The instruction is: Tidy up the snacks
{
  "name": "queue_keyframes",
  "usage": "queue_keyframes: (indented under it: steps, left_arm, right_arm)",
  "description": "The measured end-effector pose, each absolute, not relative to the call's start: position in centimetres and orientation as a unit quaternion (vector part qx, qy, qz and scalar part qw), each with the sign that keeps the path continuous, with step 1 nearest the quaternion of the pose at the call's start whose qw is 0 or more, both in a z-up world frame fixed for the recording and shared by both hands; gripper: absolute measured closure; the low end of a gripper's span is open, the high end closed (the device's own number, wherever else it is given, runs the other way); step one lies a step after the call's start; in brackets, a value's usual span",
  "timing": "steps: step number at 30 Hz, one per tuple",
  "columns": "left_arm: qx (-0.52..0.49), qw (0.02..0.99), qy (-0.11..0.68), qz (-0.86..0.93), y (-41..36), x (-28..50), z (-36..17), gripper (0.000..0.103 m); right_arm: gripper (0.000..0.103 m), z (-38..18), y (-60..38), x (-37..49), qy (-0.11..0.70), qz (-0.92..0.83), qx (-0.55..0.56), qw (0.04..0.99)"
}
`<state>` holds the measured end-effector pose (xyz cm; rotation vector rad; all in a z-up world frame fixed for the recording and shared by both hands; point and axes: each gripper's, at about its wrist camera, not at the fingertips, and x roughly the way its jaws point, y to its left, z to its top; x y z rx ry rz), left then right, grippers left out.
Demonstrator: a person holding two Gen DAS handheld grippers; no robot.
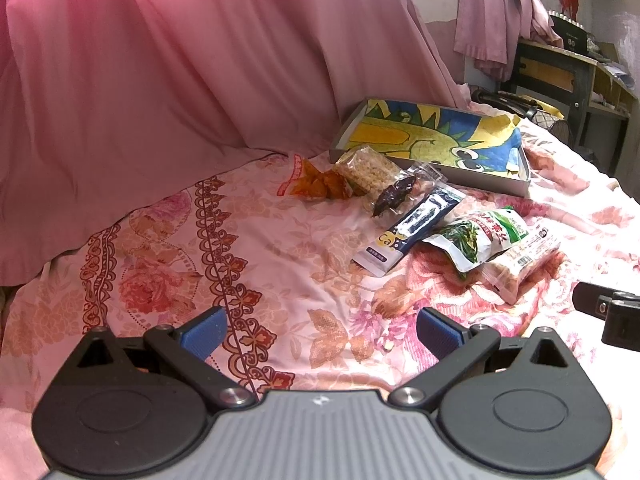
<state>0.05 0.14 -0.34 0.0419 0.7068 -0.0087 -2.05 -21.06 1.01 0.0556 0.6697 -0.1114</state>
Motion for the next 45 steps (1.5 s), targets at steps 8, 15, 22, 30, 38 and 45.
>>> queue_keyframes:
  steps: [8, 15, 22, 30, 38, 45]
  left_arm:
    - [0.025, 0.936, 0.35, -0.003, -0.1, 0.0, -0.3, 0.0]
    - [0.024, 0.933, 0.359, 0.0, 0.0, 0.2, -0.5, 0.0]
    - [0.023, 0.932, 0.361, 0.006, 0.0, 0.8, -0.4, 0.0]
    - [0.021, 0.923, 0.384, -0.007, 0.1, 3.1, -0.4, 0.0]
    - [0.056, 0.922, 0.378, -0.058, -1.0, 6.3, 0.0, 0.0]
    - [0.073, 0.918, 0.374, -0.11, -2.1, 10.8, -1.4, 0.0]
  right_arm:
    - [0.001, 1.2, -21.2, -1.9, 0.329, -0.055, 0.028, 0.942]
    - [0.0, 1.2, -21.2, -2.0, 0.331, -0.057, 0.029, 0.941]
    - [0.001, 0.7, -21.2, -1.5, 0.342, -0.066, 0.03, 0.937]
    - [0.001, 0.5, -21.3, -0.2, 0.366, -0.067, 0.032, 0.928]
    - [0.001, 0.1, -22.2, 2.8, 0.398, -0.042, 0.052, 0.915]
    - [0.001, -0.4, -24.2, 6.8, 0.424, -0.019, 0.068, 0.903]
